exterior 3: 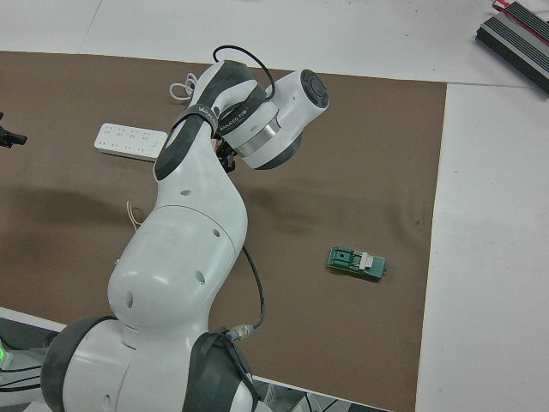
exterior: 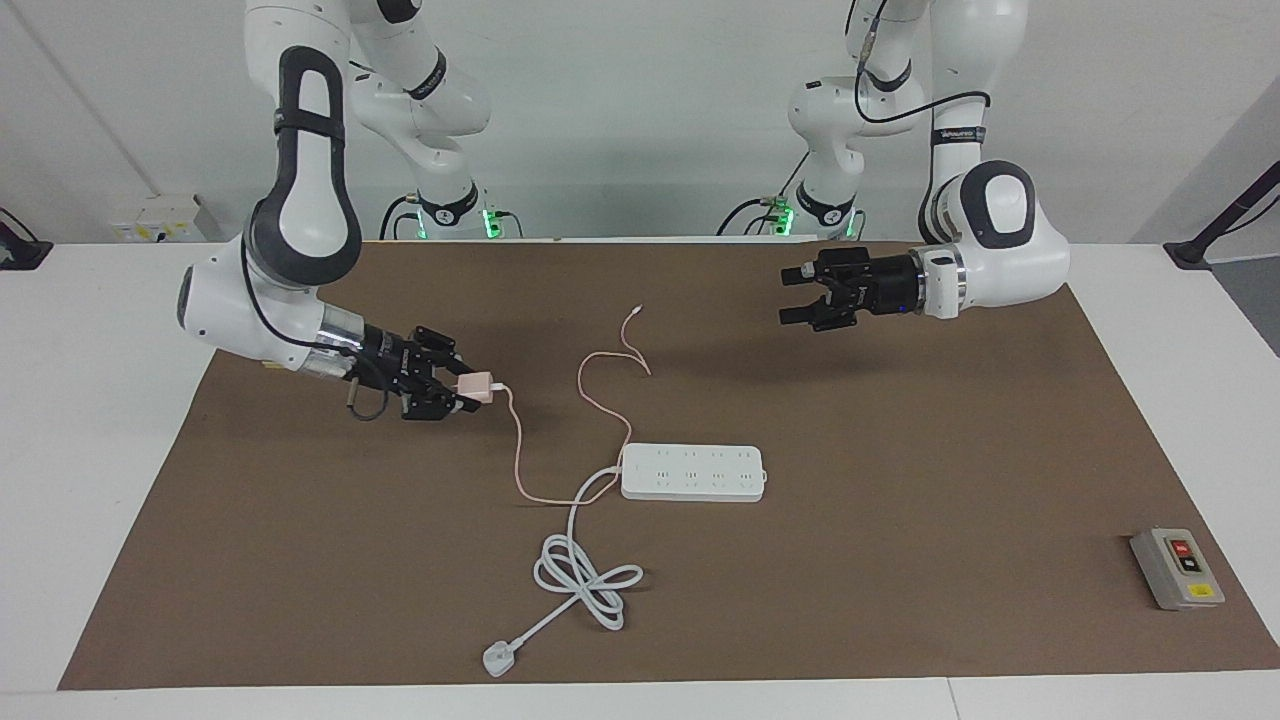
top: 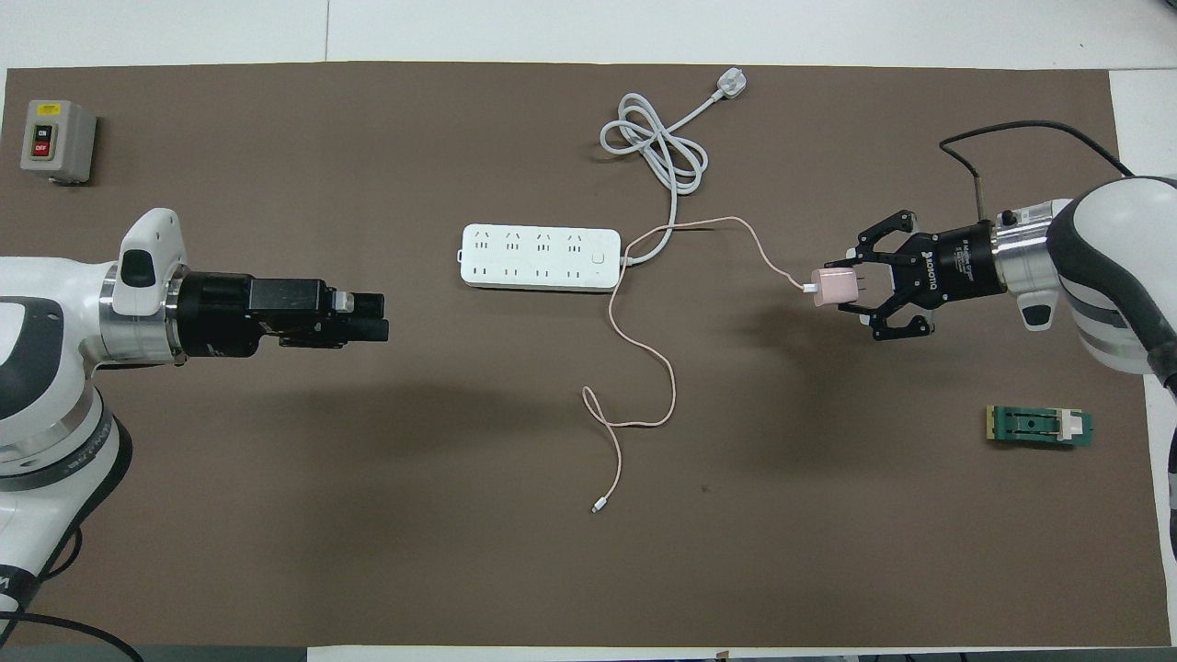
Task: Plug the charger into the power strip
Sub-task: 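Carry the charger toward the left gripper while the left gripper reaches over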
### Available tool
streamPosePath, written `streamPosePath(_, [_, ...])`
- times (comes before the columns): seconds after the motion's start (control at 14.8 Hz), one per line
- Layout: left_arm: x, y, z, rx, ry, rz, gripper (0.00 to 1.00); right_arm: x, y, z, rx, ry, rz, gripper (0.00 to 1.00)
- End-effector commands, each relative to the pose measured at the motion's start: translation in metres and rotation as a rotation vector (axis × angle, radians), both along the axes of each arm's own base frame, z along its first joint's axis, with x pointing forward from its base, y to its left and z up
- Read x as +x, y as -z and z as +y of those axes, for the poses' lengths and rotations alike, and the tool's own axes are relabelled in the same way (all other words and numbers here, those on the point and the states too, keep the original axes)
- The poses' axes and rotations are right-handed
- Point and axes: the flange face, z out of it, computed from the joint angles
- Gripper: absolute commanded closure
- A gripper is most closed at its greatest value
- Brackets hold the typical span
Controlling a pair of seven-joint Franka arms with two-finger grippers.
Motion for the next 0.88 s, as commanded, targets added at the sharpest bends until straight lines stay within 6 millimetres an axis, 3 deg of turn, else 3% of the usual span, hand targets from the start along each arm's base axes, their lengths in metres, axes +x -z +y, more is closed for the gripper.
streamPosePath(0.0, [0.002,0.027,-0.017,-0.151,0.022,0.005,0.00,0.011,-0.022,0.050,0.001,0.015,-0.011,1.00])
streamPosePath(0.07, [0.002,0.036,-0.031,-0.188,0.032,-0.015,0.00,0.012,-0.028,0.069,-0.001,0.007,-0.015,1.00])
streamPosePath(0.27, [0.004,0.042,-0.047,-0.194,0.048,-0.027,0.00,0.009,-0.044,0.132,-0.013,0.010,-0.014,1.00])
streamPosePath(0.47, [0.010,0.046,-0.060,-0.200,0.059,-0.060,0.00,-0.004,-0.045,0.191,-0.026,0.015,-0.015,1.00])
streamPosePath(0.68, [0.010,0.052,-0.068,-0.163,0.042,-0.060,0.00,-0.016,-0.049,0.235,-0.034,0.071,0.001,1.00])
streamPosePath(0.81, [0.011,0.051,-0.070,-0.167,0.031,-0.061,0.00,-0.021,-0.048,0.253,-0.038,0.091,0.010,1.00])
